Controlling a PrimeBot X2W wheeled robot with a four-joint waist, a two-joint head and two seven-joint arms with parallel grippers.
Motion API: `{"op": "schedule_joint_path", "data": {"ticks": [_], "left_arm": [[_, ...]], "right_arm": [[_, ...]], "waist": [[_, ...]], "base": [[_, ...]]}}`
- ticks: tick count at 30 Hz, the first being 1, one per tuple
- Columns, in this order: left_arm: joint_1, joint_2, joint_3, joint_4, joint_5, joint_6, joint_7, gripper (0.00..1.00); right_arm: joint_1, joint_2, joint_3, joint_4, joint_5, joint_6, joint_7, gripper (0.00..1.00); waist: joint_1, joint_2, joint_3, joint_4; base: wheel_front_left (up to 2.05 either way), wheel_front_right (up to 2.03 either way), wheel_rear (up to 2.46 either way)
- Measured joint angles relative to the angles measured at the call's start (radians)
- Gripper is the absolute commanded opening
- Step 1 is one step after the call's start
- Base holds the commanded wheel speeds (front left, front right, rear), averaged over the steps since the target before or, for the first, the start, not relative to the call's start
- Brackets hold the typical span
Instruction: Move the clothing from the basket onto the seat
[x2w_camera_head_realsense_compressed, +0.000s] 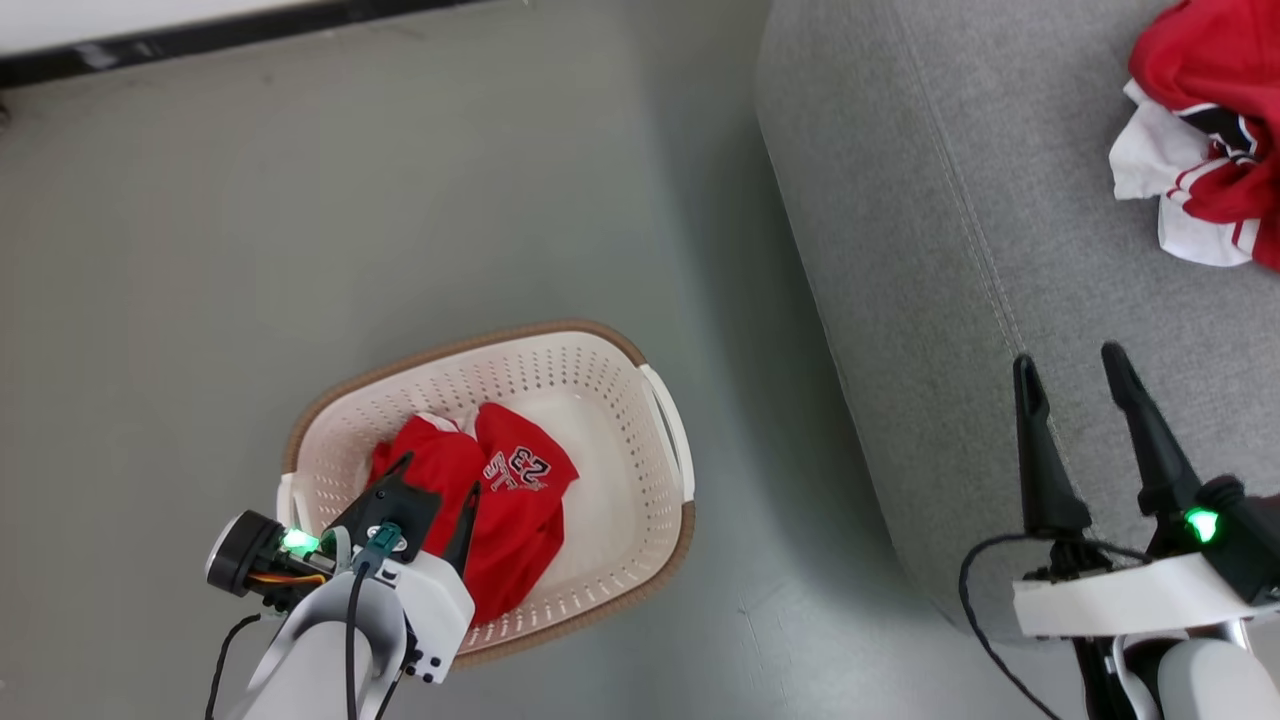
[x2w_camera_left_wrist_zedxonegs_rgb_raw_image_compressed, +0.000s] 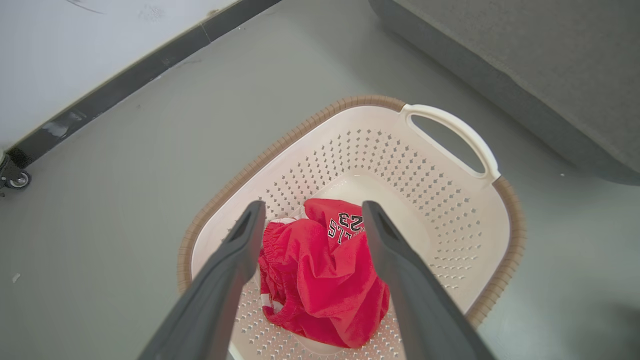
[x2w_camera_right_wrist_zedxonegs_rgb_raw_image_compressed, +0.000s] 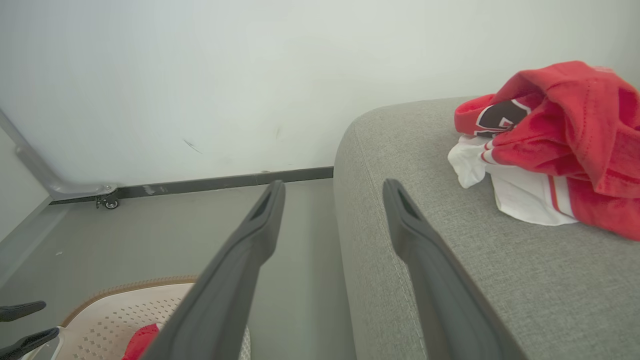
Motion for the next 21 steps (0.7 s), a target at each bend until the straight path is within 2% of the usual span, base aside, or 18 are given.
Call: {"op": "schedule_joint_path", "data": {"ticks": [21], "left_arm": [[-0.124, 0.025, -0.051, 0.14, 0.067, -0.017, 0.051, 1.0]], "right_arm": [[-0.098, 0.0, 0.036, 0.019, 0.059, 0.0, -0.051, 1.0]], "waist": [[0.0, 0.0, 0.174, -0.082]], "base": [[0.0, 0.0, 0.0]]}}
